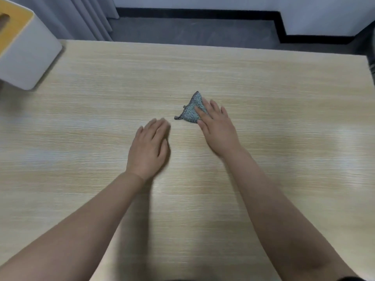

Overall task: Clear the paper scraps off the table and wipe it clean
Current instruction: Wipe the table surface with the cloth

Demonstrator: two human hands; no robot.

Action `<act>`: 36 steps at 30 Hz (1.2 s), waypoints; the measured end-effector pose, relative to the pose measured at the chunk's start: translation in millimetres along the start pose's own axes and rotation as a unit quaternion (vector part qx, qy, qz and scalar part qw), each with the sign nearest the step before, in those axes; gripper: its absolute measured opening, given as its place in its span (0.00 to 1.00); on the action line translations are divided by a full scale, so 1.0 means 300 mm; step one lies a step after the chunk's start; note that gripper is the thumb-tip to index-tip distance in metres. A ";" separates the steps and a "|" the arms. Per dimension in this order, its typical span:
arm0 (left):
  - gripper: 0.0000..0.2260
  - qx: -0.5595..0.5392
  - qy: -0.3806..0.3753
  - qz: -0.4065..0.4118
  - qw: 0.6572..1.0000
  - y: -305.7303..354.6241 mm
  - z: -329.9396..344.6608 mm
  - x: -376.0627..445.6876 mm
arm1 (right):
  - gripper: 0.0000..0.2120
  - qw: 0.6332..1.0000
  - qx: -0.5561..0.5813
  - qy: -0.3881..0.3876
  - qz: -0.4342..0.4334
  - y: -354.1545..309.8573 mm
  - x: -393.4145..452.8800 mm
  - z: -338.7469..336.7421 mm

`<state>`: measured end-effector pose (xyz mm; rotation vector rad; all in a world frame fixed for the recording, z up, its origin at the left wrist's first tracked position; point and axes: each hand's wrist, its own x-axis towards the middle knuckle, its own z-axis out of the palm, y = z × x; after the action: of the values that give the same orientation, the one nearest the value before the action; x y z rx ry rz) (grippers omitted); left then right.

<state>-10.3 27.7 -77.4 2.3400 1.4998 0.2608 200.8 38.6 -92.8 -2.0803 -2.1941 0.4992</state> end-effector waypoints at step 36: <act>0.25 0.062 -0.027 -0.070 0.995 -0.063 0.056 0.296 | 0.20 0.973 -0.010 -0.017 -0.229 0.048 0.138 -0.010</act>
<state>16.9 112.0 -103.0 2.3004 1.6892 0.0684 212.2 80.3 -100.8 -1.4998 -2.5910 0.4668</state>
